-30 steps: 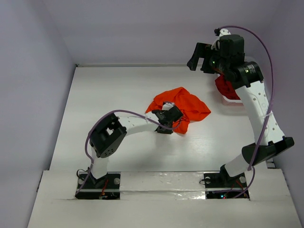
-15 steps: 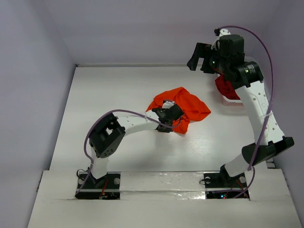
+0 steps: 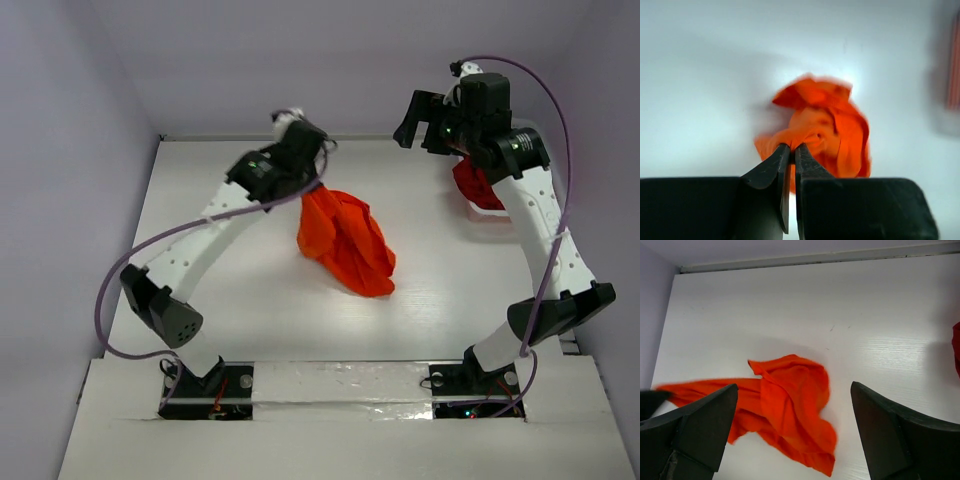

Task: Fold and stack the t-shirts
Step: Flatten out the tshirt

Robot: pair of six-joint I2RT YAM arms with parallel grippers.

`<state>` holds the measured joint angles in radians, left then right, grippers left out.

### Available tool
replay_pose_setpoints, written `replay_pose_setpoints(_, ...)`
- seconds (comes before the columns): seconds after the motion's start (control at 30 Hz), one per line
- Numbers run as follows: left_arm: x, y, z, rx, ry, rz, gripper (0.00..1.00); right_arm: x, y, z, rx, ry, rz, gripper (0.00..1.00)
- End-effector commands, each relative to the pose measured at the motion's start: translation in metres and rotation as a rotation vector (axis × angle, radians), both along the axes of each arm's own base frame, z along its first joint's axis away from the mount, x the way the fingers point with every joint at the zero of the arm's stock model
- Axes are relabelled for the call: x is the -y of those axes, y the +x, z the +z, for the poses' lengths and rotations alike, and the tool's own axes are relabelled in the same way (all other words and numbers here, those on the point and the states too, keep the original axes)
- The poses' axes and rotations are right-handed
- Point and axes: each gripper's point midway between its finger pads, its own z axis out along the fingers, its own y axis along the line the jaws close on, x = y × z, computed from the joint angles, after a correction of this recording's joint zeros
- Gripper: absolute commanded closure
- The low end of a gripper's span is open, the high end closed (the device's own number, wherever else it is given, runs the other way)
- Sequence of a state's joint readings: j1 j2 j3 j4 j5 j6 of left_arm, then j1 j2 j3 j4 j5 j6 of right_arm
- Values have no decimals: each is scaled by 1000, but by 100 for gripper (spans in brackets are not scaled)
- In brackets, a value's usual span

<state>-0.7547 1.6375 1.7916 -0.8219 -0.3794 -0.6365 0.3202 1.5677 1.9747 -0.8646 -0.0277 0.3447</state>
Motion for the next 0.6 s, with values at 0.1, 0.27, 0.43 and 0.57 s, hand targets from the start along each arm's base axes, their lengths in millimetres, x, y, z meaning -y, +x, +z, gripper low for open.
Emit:
replay_pose_setpoints(0.1,-78,32,103,204,-26,77,100,-14,8,2,18,49,60,0)
replay_pose_setpoints(0.27,-74,41,125,257,-168,15,100,-30,2,-14,-26,73,155,0)
replay_pose_setpoints(0.43,-61,56,135,284,-208,-20,100,-40,-10,-58,-142,88,222,0)
replay_pose_setpoints(0.57,-35,58,167,371,-333,-126,100,-53,-28,-70,-146,70,284,0)
